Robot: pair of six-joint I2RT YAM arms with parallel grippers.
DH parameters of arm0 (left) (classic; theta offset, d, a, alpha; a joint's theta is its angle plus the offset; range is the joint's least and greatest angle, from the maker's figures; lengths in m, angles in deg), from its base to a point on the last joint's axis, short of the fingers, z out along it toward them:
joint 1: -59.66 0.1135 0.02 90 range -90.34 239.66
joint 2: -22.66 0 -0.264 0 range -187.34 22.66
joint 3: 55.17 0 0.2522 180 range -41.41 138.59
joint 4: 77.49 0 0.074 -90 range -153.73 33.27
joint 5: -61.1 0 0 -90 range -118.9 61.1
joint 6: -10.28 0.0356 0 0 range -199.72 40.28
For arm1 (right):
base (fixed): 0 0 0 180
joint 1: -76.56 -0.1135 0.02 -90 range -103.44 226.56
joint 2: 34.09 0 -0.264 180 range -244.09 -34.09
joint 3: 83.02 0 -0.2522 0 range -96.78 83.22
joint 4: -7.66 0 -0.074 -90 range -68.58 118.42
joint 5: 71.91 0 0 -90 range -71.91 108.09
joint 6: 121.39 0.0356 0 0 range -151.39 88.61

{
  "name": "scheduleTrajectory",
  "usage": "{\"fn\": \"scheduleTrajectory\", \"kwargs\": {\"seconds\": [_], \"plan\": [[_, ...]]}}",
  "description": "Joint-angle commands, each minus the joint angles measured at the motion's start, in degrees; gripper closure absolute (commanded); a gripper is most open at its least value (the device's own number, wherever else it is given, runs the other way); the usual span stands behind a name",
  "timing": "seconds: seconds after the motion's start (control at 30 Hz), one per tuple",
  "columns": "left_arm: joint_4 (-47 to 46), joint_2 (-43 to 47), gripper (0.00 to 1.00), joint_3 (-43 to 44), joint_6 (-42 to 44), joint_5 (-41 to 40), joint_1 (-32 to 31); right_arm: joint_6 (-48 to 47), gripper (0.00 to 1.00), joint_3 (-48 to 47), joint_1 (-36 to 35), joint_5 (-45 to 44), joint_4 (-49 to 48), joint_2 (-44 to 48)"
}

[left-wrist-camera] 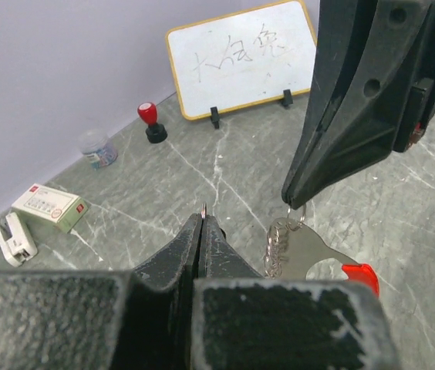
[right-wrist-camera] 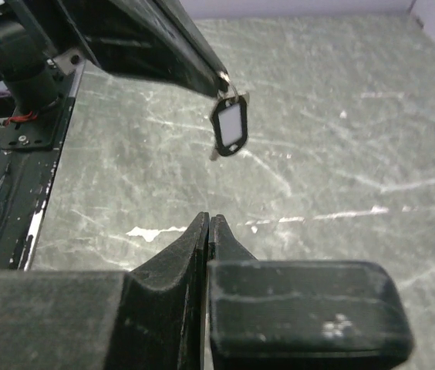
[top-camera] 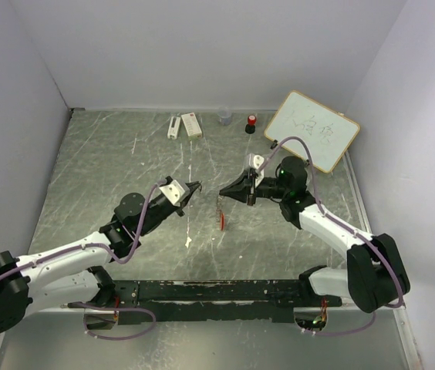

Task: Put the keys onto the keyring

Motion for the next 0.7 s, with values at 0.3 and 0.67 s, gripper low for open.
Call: {"fn": "scheduleTrajectory", "kwargs": {"seconds": [0.3, 0.67], "plan": [[0.7, 0.5, 0.93, -1.2, -3.6, -2.7, 0.8, 15.3, 0.89, -0.2, 0.0, -16.5, 5.2, -5.0], [1.2, 0.4, 0.93, -2.2, -4.7, -2.8, 1.0, 22.1, 0.55, 7.4, 0.0, -36.8, 9.0, 5.5]]}}
